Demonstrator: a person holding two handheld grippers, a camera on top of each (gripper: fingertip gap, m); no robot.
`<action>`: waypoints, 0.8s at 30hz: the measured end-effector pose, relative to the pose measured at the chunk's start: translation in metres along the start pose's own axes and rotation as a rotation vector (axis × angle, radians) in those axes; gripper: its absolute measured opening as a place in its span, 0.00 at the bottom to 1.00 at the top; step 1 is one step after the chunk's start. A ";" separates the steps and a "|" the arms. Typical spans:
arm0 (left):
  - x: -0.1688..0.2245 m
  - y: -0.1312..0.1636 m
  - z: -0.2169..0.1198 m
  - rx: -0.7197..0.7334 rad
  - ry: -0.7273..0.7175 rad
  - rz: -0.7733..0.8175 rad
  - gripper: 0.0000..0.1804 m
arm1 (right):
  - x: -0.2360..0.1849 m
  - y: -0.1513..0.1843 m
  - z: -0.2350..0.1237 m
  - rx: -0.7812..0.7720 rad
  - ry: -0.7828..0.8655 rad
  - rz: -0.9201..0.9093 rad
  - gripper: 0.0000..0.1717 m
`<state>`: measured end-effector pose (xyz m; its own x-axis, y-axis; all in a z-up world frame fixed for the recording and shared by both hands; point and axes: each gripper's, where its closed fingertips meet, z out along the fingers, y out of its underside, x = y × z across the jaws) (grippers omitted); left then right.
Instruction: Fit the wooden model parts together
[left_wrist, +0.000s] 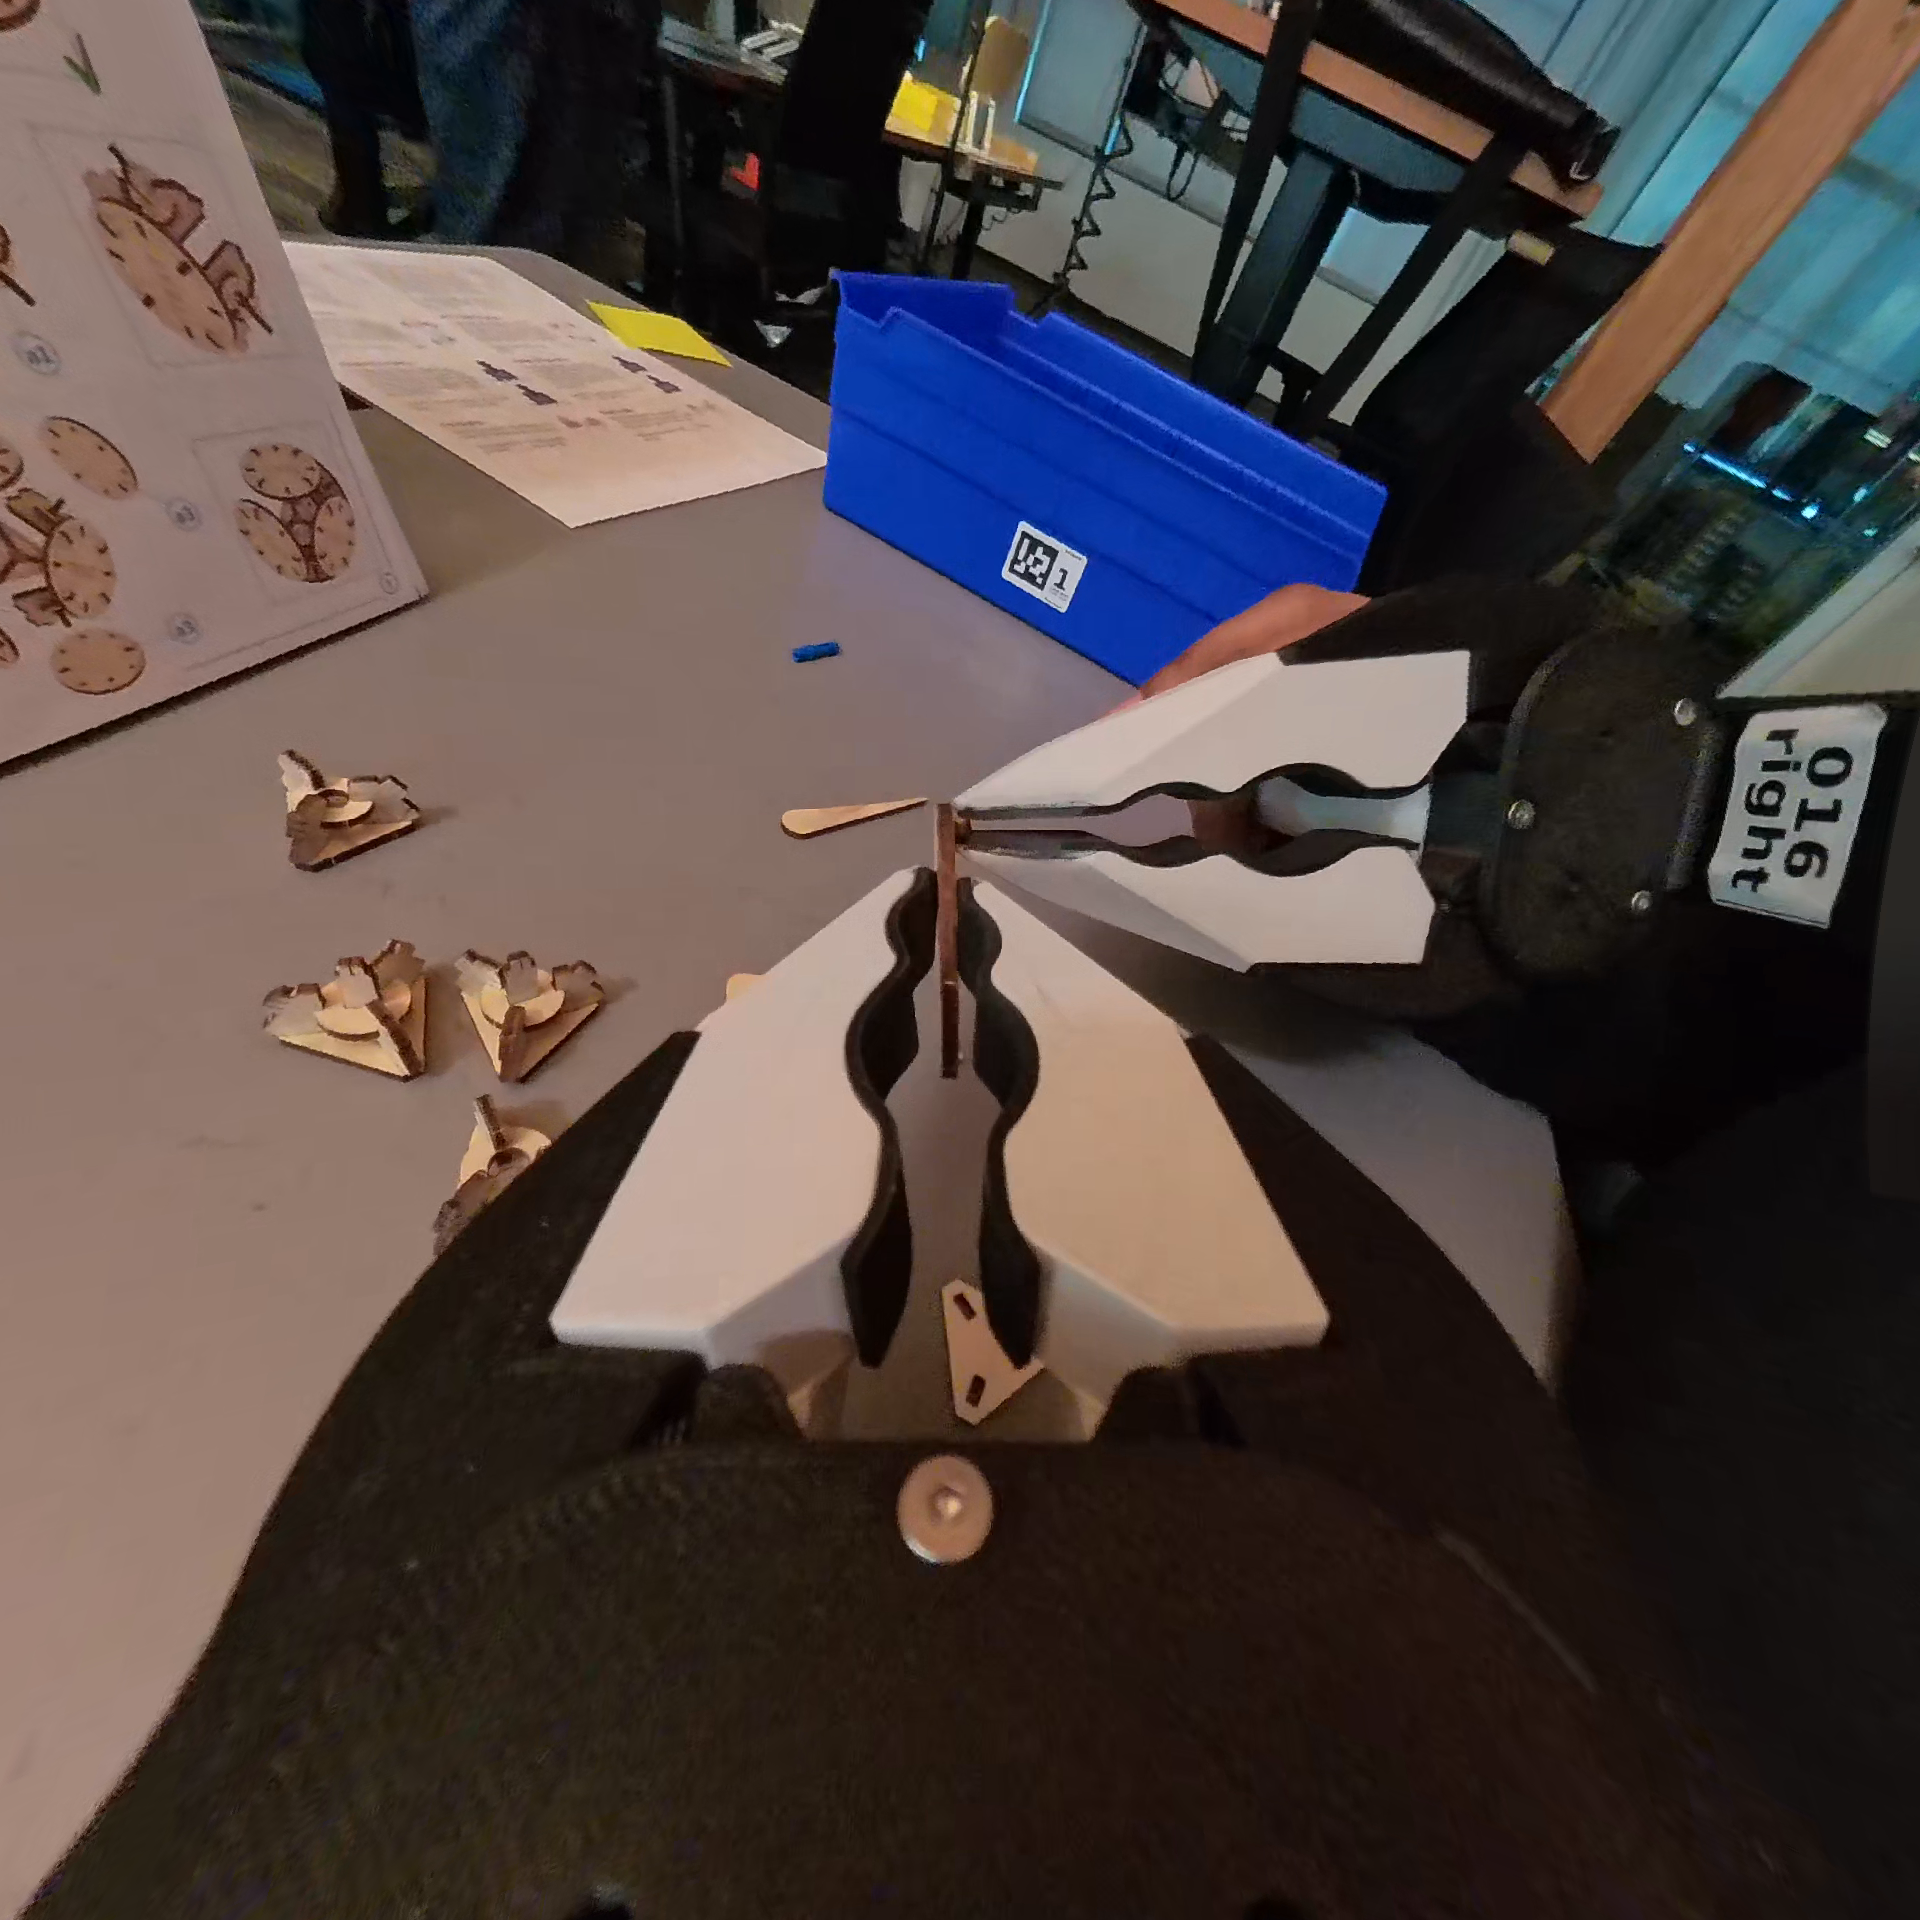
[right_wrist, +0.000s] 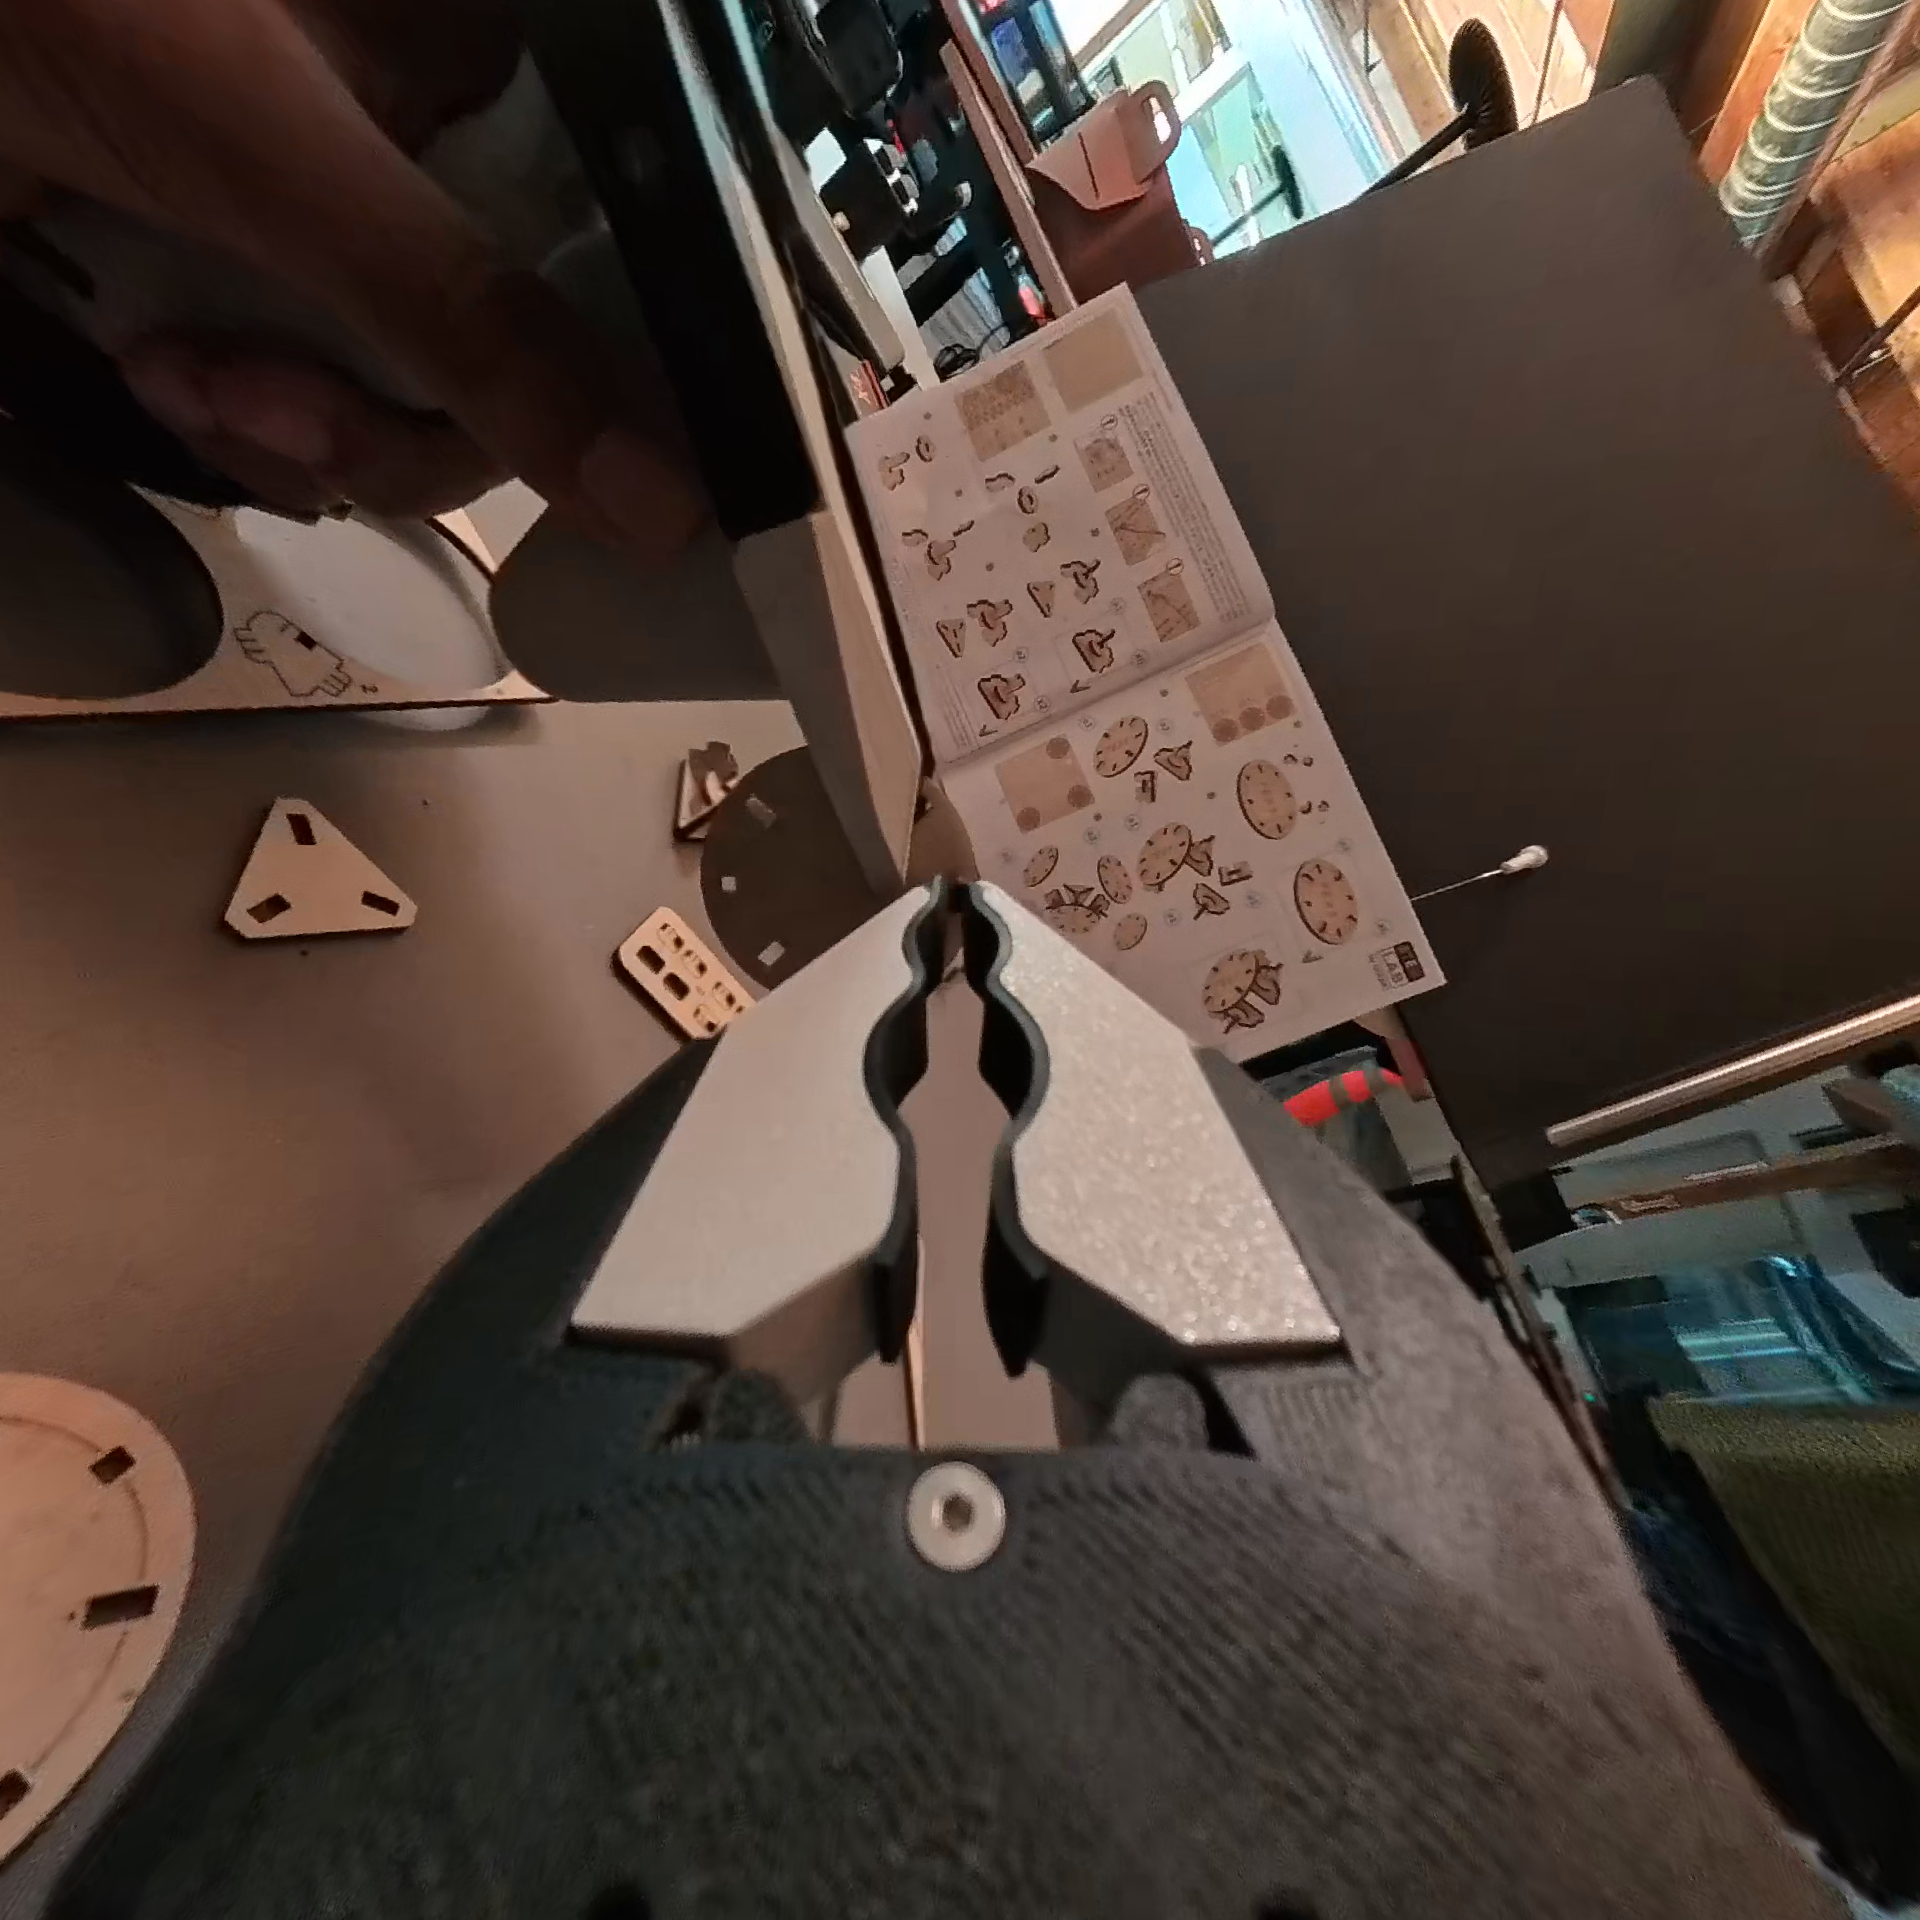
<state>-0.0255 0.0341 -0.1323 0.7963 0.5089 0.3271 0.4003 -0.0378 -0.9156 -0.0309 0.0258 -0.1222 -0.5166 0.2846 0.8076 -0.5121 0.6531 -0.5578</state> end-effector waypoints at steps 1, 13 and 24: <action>0.001 0.000 0.000 0.004 0.011 -0.006 0.00 | 0.000 0.000 0.000 -0.003 -0.009 0.011 0.00; 0.001 -0.003 0.000 0.030 0.019 -0.062 0.00 | -0.001 0.001 -0.001 -0.039 -0.031 0.048 0.00; 0.002 -0.007 0.001 0.050 0.030 -0.079 0.01 | 0.004 0.000 -0.003 -0.009 -0.050 0.137 0.00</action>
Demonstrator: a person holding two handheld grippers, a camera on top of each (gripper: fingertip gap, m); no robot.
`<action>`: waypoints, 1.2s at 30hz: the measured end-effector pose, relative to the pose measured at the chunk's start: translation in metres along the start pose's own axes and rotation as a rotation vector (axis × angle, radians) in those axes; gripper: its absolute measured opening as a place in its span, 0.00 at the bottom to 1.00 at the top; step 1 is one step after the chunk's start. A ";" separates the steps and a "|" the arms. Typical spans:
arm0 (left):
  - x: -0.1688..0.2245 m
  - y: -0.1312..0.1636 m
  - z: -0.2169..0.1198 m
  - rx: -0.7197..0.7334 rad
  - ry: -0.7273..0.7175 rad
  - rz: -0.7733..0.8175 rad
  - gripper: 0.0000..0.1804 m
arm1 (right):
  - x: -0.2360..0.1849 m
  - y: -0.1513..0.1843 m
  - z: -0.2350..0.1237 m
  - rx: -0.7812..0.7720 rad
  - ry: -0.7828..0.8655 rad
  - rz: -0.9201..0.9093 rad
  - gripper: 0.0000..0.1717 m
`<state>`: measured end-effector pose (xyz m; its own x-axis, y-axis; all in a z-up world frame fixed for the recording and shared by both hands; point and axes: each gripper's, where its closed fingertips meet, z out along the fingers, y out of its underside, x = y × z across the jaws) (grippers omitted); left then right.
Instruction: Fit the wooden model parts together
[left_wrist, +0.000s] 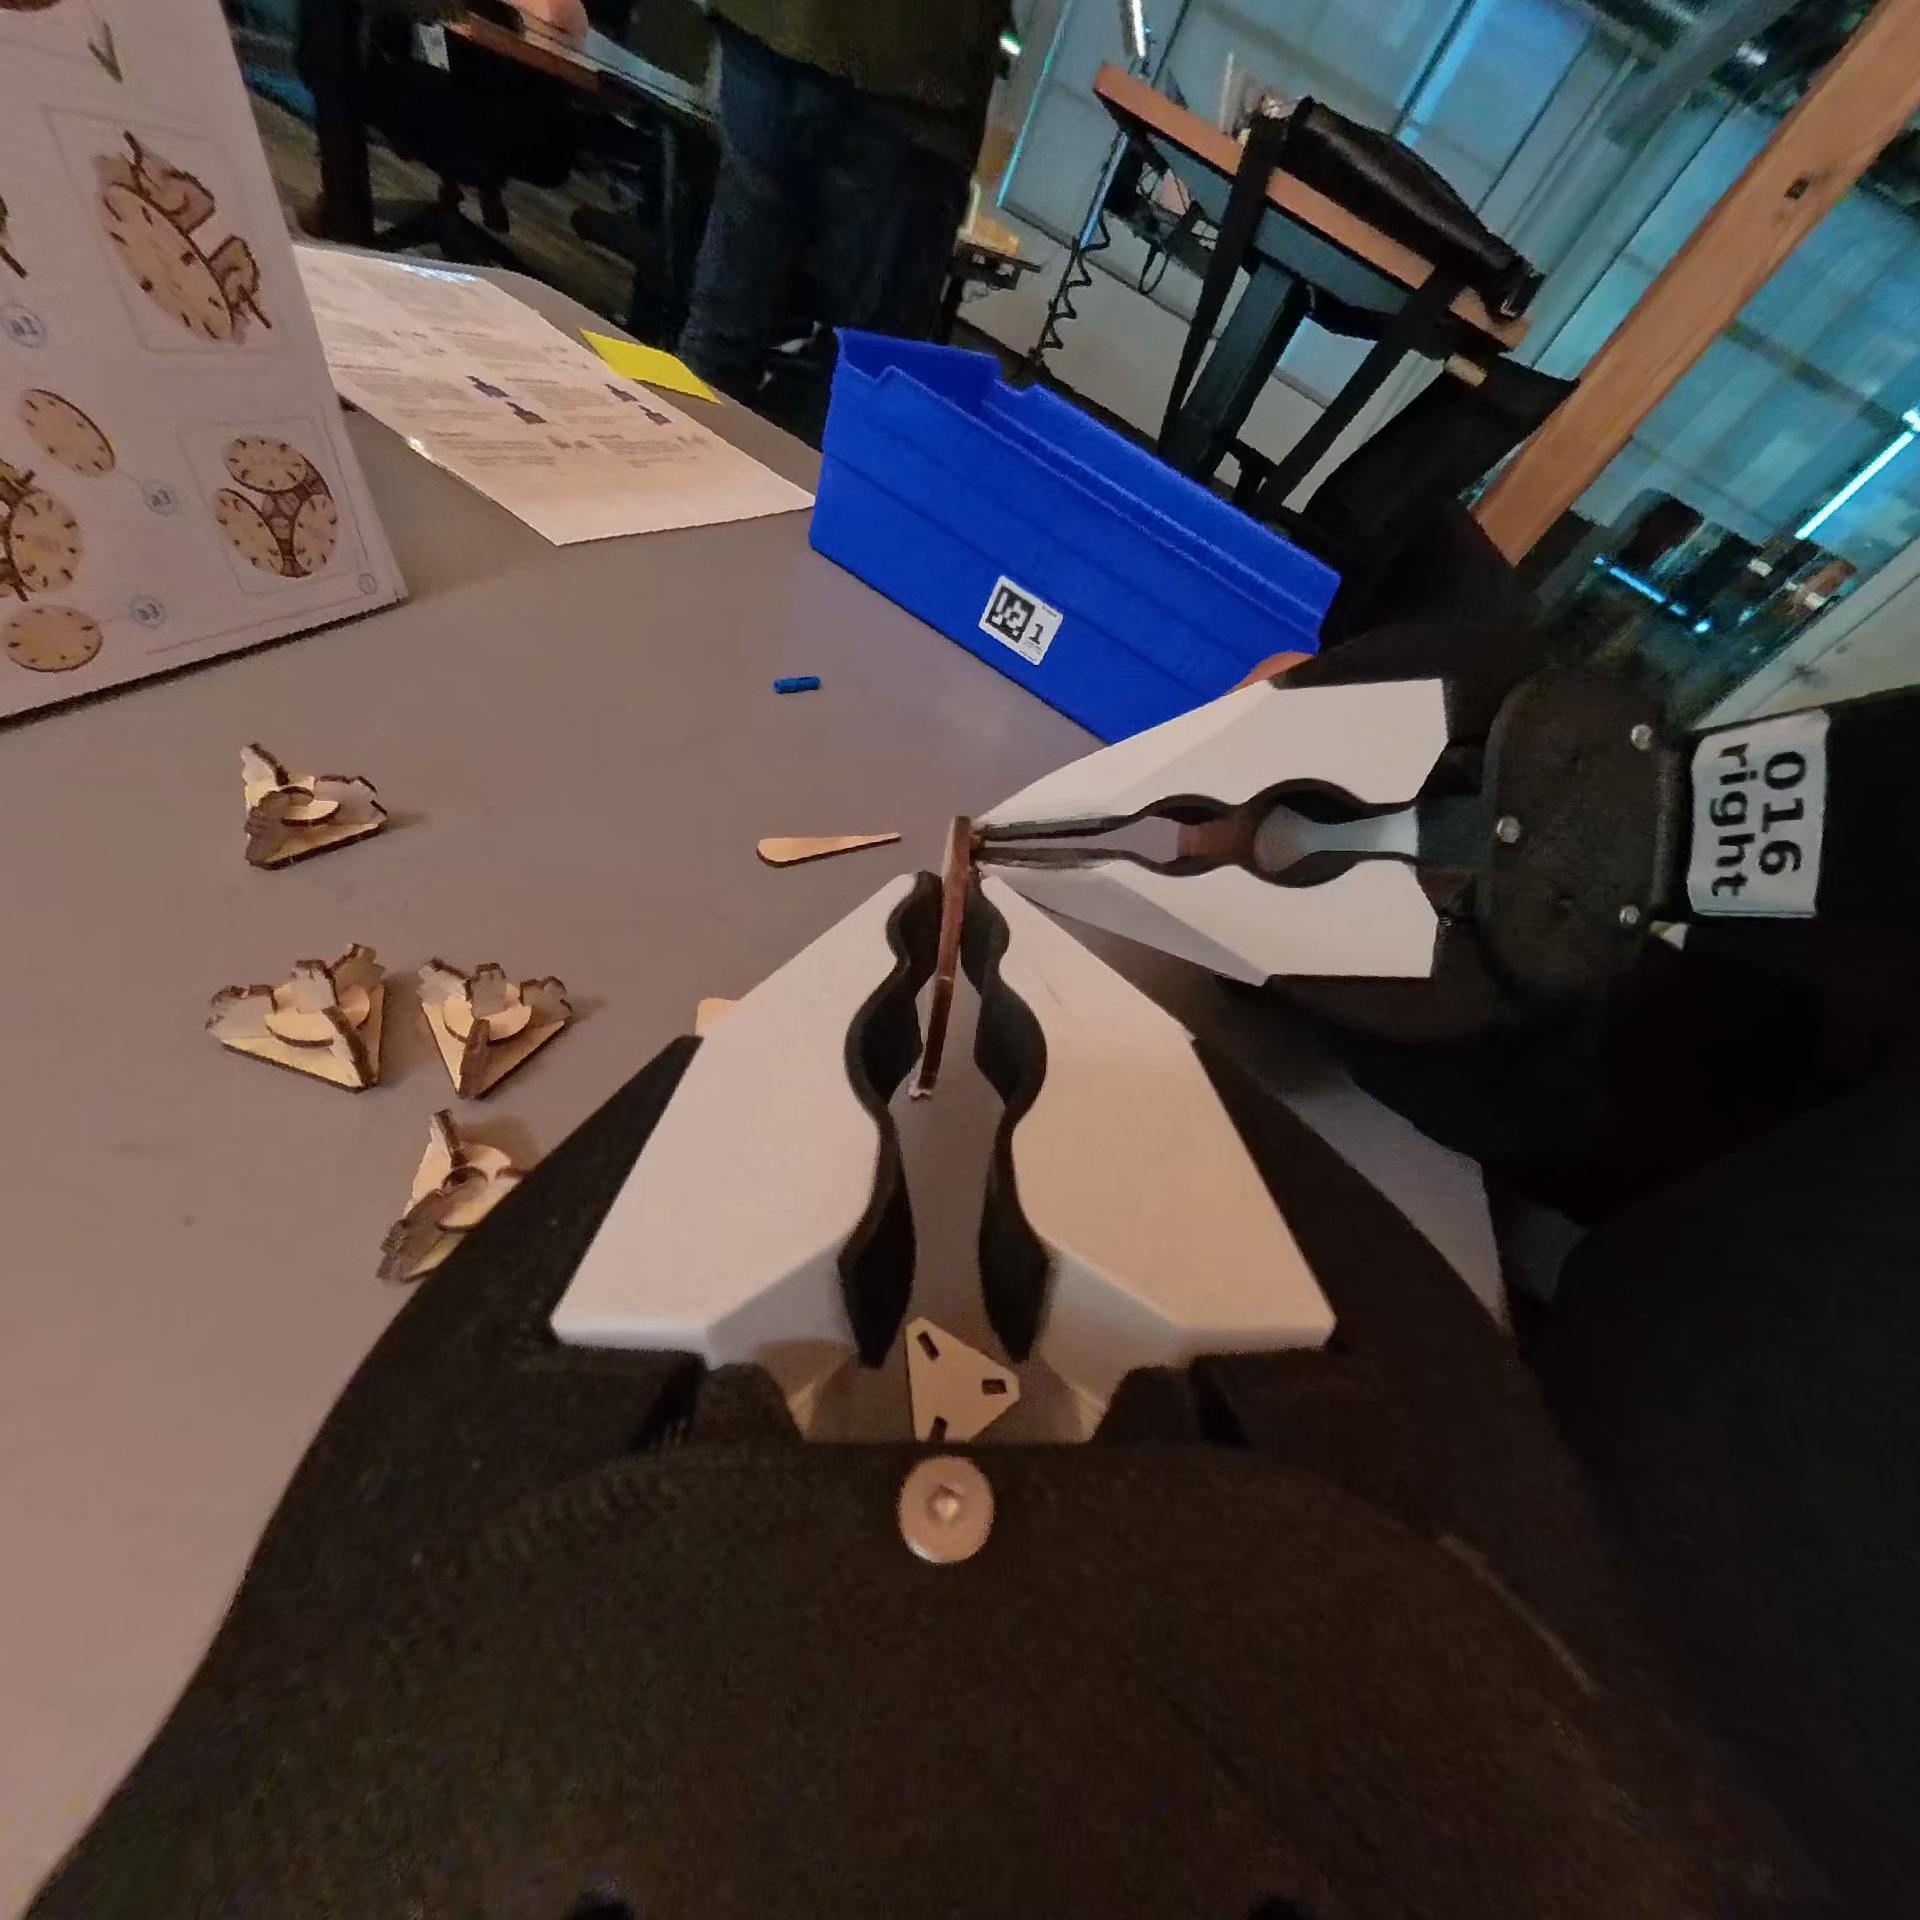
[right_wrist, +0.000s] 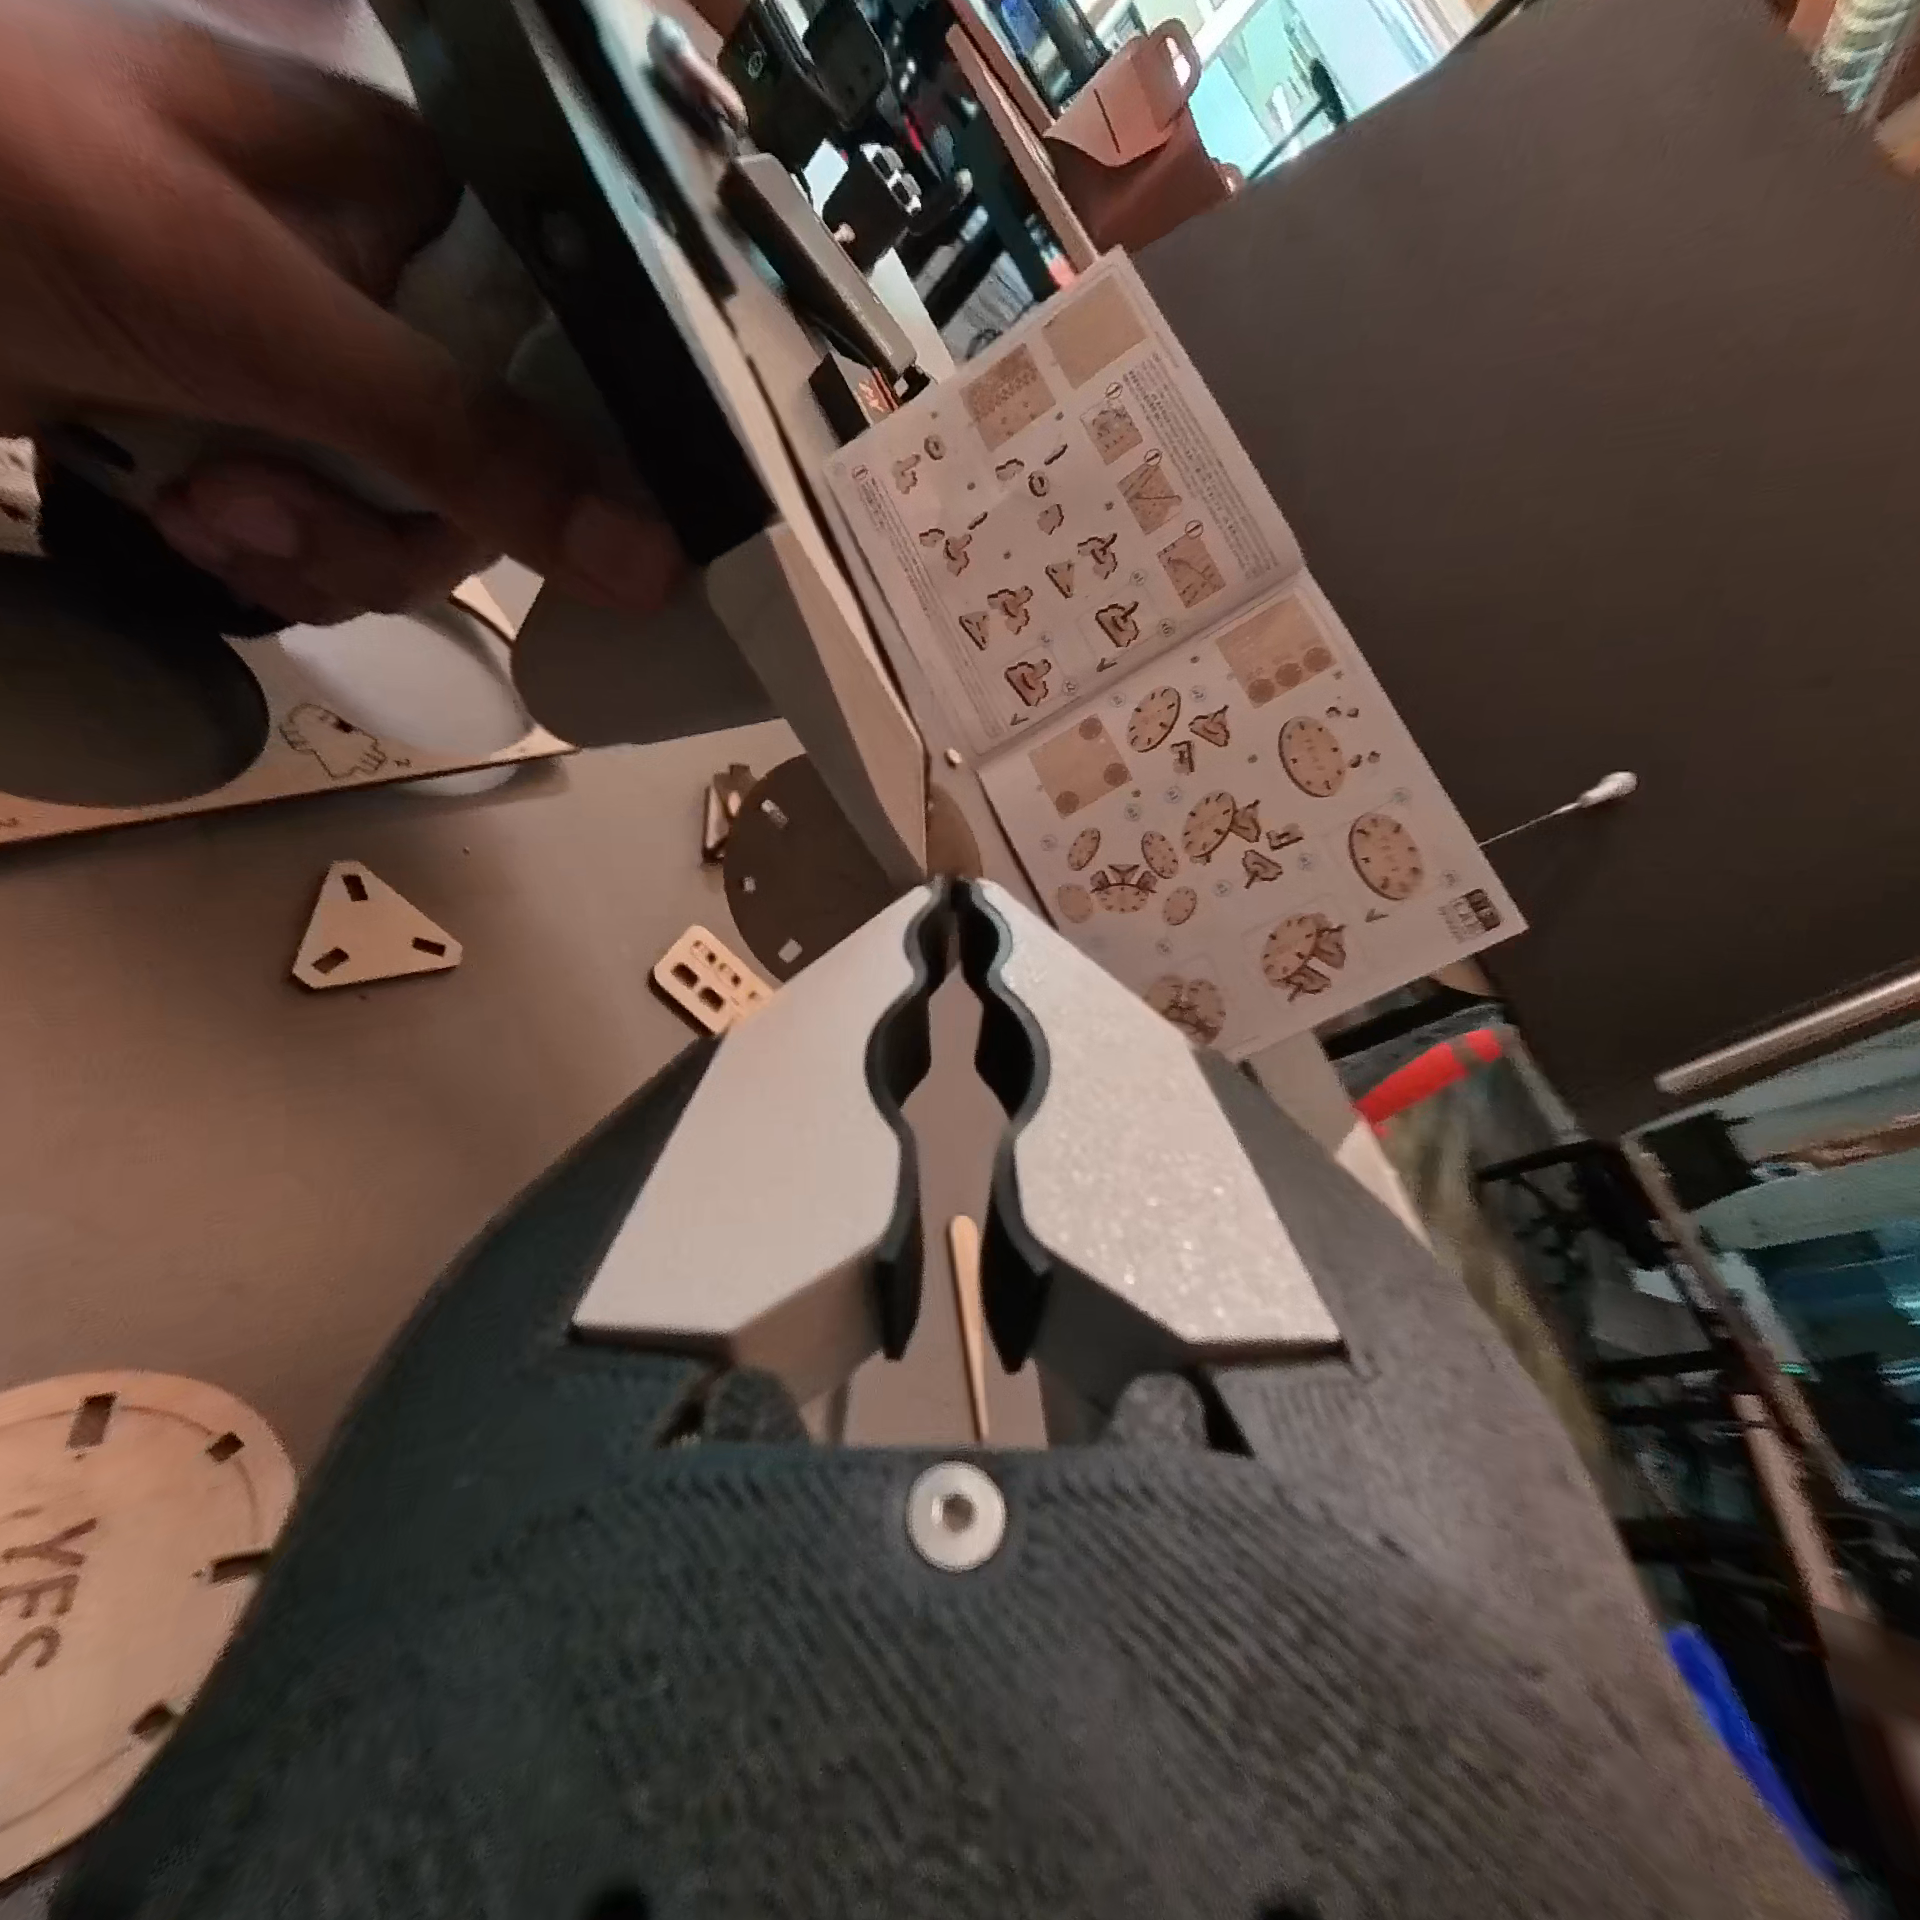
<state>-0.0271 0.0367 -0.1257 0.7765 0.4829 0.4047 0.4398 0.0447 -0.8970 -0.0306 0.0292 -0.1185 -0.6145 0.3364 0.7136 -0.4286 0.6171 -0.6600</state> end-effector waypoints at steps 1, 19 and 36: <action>0.000 0.000 0.000 0.002 0.011 -0.021 0.01 | 0.000 0.000 0.000 0.009 -0.017 0.039 0.00; -0.013 -0.028 -0.021 0.111 0.019 -0.039 0.01 | 0.030 -0.011 -0.017 0.220 0.037 0.152 0.00; -0.015 -0.015 -0.019 0.050 0.084 -0.062 0.00 | 0.010 0.058 0.014 -0.023 -0.235 0.554 0.00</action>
<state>-0.0368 0.0123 -0.1149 0.7844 0.4031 0.4714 0.4668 0.1167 -0.8766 -0.0712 0.0582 -0.1528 -0.8733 0.4477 0.1920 0.0102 0.4109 -0.9116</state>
